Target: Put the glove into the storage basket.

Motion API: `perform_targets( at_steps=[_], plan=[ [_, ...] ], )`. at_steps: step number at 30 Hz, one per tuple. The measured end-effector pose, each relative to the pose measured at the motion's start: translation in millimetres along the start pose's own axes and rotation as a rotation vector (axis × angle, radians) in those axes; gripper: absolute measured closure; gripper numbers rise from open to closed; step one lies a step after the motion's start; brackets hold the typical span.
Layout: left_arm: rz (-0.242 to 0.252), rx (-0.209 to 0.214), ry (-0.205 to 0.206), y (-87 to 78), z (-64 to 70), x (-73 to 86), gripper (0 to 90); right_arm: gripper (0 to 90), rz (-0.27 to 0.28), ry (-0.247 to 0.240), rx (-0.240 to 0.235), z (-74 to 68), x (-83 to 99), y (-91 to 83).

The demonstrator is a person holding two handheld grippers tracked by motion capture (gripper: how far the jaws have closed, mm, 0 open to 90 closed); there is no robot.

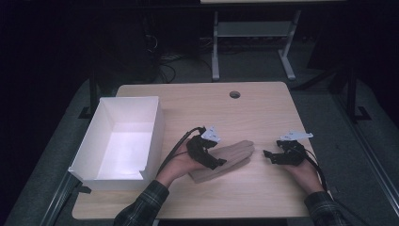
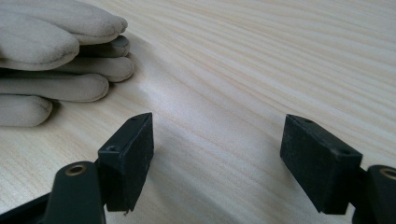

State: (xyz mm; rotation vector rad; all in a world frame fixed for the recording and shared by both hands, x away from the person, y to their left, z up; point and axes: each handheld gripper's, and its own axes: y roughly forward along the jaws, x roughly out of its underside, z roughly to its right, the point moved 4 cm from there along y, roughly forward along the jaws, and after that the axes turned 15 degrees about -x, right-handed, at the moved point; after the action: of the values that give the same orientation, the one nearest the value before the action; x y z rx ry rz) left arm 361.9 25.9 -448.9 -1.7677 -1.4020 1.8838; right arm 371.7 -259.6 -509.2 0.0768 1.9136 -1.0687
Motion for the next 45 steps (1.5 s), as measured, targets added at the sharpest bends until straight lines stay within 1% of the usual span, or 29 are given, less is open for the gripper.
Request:
perform_targets(
  at_steps=[1,2,3,4,5,6,8,10,11,12,15,16,17,18,20,22,23,25,26,27,33,34,35,37,38,39,42,44,45],
  plan=[
    [-0.02,-0.001,0.01,7.9,-1.2,-0.8,14.9,25.6,0.0,0.0,0.0,0.0,0.0,0.0],
    [-0.02,-0.001,0.01,7.9,-1.2,-0.8,14.4,25.6,0.0,0.0,0.0,0.0,0.0,0.0],
    [-0.018,0.011,0.003,14.6,-2.1,-1.3,13.9,25.7,0.0,0.0,0.0,0.0,0.0,0.0],
    [-0.018,0.011,0.003,14.6,-2.1,-1.3,13.7,25.7,0.0,0.0,0.0,0.0,0.0,0.0],
    [-0.022,0.02,-0.014,21.9,-1.2,-1.1,13.4,25.6,0.0,0.002,0.002,-0.3,0.1,-0.1],
    [-0.031,0.021,-0.008,25.2,-0.6,-0.5,13.4,25.6,0.0,0.002,0.002,-0.3,0.2,-0.1],
    [-0.035,0.018,-0.012,29.3,1.1,0.4,13.0,25.6,0.0,0.002,0.002,-0.2,0.1,-0.1],
    [-0.071,0.028,0.008,37.8,5.2,4.6,12.9,25.6,0.0,0.002,0.002,-0.2,0.1,-0.1],
    [-0.079,0.028,0.002,40.3,6.7,5.3,12.8,25.6,0.0,0.002,0.002,-0.3,0.1,-0.1],
    [-0.082,0.027,0.007,42.2,7.4,6.0,12.7,25.6,0.0,0.002,0.002,-0.3,0.2,-0.1],
    [-0.095,0.024,0.026,45.4,9.3,8.4,12.7,25.7,0.0,0.002,0.002,-0.3,0.2,-0.1],
    [-0.095,0.024,0.026,45.4,9.3,8.4,12.7,25.6,0.0,-0.001,0.003,-0.1,0.2,-0.2],
    [-0.09,0.028,0.011,47.0,11.5,8.9,12.7,25.6,0.0,-0.001,0.003,-0.1,0.2,-0.2],
    [-0.096,0.032,0.021,48.3,13.4,10.5,12.7,25.6,0.0,0.003,0.004,-0.6,0.4,-0.3],
    [-0.092,0.037,0.012,49.4,15.1,11.0,12.8,25.6,0.0,0.003,0.004,-0.7,0.4,-0.3],
    [-0.102,0.022,0.065,49.6,16.7,13.1,12.5,25.6,0.0,0.003,0.004,-0.7,0.4,-0.2],
    [-0.094,0.019,0.051,49.7,18.4,13.3,12.6,25.6,0.0,0.003,0.004,-0.6,0.4,-0.2],
    [-0.092,0.018,0.053,49.6,18.2,13.6,13.1,25.6,0.0,0.003,0.004,-0.7,0.4,-0.2],
    [-0.081,0.019,0.04,49.8,19.0,13.9,13.3,25.6,0.0,0.004,0.004,-0.8,0.4,-0.2],
    [-0.082,0.021,0.041,49.4,19.0,13.9,13.7,25.6,0.0,0.003,0.004,-0.7,0.4,-0.2],
    [-0.091,0.025,0.044,45.4,21.5,13.2,22.9,25.5,-0.001,0.003,0.006,-1.2,0.7,-0.4],
    [-0.091,0.025,0.044,45.4,21.5,13.2,26.0,25.6,-0.001,0.004,0.006,-1.3,0.7,-0.4],
    [-0.093,0.038,0.051,42.8,23.0,12.6,30.5,25.5,-0.001,0.003,0.006,-1.2,0.7,-0.4],
    [-0.092,0.056,0.06,40.1,24.8,11.9,42.9,25.5,0.0,0.003,0.006,-1.2,0.6,-0.4],
    [-0.092,0.065,0.051,39.4,26.3,11.4,50.2,25.5,-0.001,0.003,0.006,-1.2,0.7,-0.4],
    [-0.092,0.065,0.051,39.4,26.3,11.4,53.8,25.5,-0.001,0.003,0.006,-1.2,0.7,-0.4],
    [-0.097,0.075,0.042,38.7,27.6,10.7,60.6,25.5,-0.001,0.002,0.005,-1.1,0.7,-0.4],
    [-0.108,0.082,0.016,38.7,25.7,10.2,62.6,25.5,-0.001,0.002,0.006,-1.2,0.7,-0.4],
    [-0.108,0.085,0.011,38.8,25.5,10.3,63.2,25.5,0.0,0.003,0.007,-1.3,0.8,-0.5]
  ],
)
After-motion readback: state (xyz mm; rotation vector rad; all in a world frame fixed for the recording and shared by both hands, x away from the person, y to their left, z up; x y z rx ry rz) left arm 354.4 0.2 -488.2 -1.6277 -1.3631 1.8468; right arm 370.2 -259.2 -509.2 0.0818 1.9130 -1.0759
